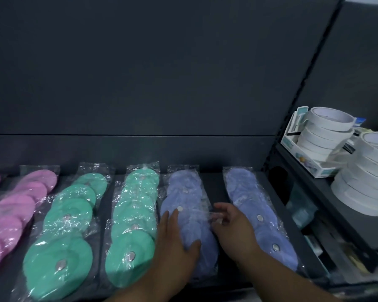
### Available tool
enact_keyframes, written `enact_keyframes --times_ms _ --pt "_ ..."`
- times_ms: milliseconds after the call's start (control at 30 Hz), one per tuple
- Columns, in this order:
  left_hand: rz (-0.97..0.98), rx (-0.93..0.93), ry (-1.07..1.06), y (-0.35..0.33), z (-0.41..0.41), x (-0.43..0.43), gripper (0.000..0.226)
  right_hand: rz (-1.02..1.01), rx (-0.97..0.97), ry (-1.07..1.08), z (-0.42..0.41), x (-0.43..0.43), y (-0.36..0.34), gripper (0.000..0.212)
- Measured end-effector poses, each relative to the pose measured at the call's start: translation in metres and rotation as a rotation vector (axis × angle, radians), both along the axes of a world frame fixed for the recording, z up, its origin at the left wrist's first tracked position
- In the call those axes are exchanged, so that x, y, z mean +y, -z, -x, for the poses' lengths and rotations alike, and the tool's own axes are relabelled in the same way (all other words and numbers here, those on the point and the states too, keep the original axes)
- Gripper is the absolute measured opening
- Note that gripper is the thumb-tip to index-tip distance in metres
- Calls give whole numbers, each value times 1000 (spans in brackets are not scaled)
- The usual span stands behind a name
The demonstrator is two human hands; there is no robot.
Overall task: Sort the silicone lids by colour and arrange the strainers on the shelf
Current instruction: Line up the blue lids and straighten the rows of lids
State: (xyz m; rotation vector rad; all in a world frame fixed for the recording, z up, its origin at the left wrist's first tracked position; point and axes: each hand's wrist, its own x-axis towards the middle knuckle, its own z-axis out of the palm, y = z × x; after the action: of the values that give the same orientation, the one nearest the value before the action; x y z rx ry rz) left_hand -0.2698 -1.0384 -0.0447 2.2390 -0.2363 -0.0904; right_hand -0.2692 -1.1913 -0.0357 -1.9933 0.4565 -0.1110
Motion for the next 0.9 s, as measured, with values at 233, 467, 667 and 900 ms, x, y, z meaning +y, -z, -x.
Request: enact_keyframes --times_ms 233,467,667,900 --pt "31 145 -173 0 -8 -10 88 24 51 -209 -17 -2 -4 45" --pt "118 158 -263 -3 -8 -25 84 46 23 -235 -22 -10 -6 51" --pt "150 167 -288 -7 -13 -26 81 93 -28 -198 -19 -15 -12 48" --pt "331 395 -272 -14 -36 -27 90 171 128 -350 -27 -4 -14 69"
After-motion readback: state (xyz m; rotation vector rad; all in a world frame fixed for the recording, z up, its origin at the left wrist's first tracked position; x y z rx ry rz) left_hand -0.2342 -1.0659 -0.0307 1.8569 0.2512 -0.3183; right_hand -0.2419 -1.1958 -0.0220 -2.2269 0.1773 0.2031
